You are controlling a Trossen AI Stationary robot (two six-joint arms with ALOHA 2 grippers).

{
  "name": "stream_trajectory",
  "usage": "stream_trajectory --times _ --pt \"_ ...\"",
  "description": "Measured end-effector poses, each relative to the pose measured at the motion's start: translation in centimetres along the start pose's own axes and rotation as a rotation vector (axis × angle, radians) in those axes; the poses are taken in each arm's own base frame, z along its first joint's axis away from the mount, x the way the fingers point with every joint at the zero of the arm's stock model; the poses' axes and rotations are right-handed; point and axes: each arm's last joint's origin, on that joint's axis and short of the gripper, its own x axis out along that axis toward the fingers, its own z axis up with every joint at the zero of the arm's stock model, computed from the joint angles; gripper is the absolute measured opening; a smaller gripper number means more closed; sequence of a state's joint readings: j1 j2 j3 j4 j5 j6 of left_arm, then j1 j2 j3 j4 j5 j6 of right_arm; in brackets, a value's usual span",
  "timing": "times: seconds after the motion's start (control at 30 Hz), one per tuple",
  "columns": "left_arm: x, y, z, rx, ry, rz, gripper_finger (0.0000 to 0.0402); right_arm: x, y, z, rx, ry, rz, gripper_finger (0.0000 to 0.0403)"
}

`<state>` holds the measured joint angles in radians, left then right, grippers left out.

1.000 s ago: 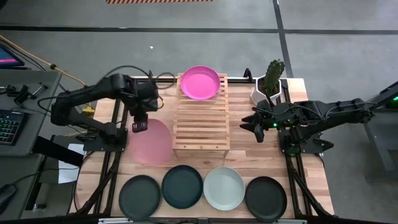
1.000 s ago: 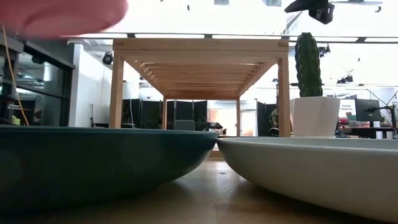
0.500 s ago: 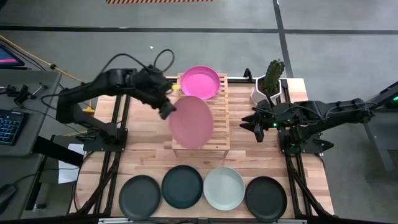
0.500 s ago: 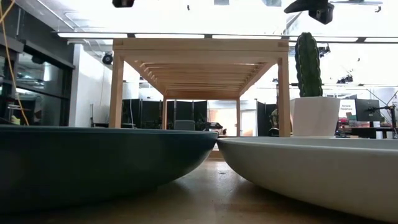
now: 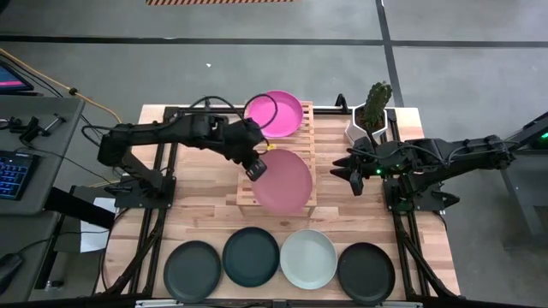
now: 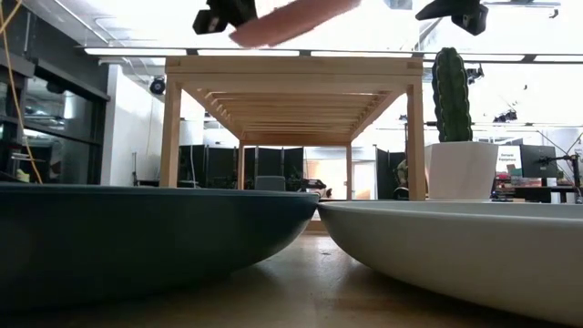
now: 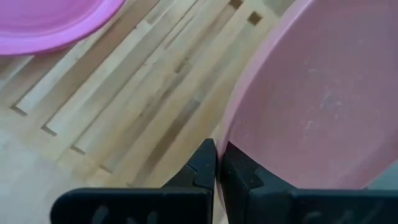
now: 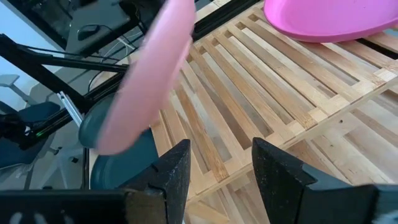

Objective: Place and stack plates onto a shelf
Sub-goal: Put the light pink plate on the shelf

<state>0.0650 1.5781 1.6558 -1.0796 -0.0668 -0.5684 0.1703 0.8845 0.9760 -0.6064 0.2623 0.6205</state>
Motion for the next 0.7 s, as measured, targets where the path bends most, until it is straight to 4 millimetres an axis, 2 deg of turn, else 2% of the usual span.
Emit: stream_trajectory --times 0.23,0.7 --pt "1.5 0.0 0.0 0.043 0.028 0.069 0.0003 0.0 0.0 0.0 -0.001 0.004 -0.003 0.0154" --pt "1.7 0.4 0.2 0.121 0.008 0.127 0.0016 0.0 0.0 0.0 -0.001 0.003 -0.003 0.0154"
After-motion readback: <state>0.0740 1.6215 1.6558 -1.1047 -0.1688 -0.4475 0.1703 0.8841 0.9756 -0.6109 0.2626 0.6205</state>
